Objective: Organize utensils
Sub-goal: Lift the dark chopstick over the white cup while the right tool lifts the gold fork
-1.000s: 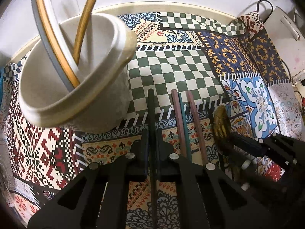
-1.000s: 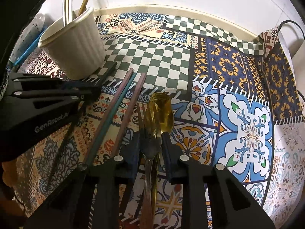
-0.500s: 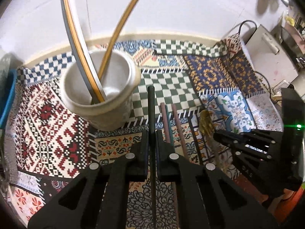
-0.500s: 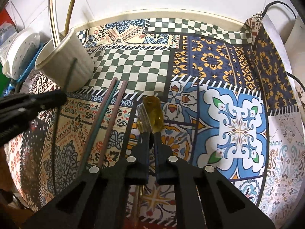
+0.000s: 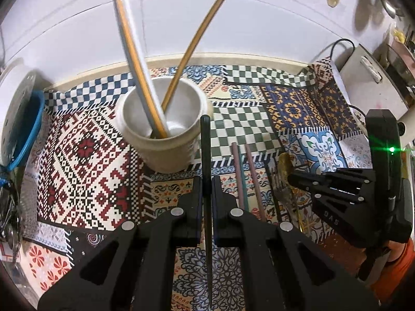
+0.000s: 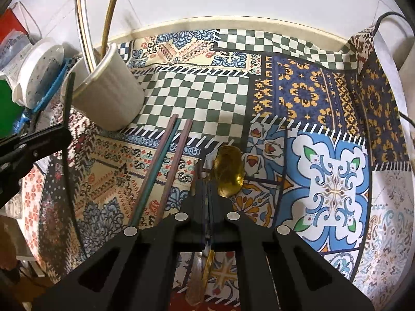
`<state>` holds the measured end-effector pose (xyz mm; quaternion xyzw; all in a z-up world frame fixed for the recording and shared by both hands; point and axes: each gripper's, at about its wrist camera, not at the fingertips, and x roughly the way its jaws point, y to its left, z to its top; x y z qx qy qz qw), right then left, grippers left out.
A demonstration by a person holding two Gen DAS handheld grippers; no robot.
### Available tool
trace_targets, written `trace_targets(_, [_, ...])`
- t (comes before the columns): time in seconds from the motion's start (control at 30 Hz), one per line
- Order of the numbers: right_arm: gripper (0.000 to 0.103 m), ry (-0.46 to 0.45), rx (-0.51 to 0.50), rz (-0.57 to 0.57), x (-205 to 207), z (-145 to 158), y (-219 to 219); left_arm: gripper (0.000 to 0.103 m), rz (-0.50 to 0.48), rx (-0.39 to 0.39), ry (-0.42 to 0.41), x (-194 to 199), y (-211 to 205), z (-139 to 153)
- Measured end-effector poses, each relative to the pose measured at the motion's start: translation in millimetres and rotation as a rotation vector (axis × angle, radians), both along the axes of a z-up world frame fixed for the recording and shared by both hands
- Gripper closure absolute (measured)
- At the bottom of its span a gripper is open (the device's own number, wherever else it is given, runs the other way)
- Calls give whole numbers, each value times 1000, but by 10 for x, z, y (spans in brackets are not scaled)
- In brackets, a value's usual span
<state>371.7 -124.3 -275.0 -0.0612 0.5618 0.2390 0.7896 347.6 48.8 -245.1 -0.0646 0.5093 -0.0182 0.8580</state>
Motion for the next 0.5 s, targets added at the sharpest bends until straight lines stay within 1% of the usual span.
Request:
trace_targets(0.07, [97,18,0,-1,44,-20,-9,98,16,-2,2,11,38,-10])
trace_targets(0.13, [87,41,17,-14,102,-33,-54,98,31,-3,-1,4,84,-12])
trace_targets(0.2, [80,37,20,-28,155,-35,-95,98,46,-6,-4,-18,119,-12])
trace_targets(0.33, [79,45,21,-36,187,-23,-189,98,79,-9,-3,-69,206,-31])
trace_targets(0.5, [79,58,-1,-2,142,-58,-149,99,103,-1,10,-116,275,-114])
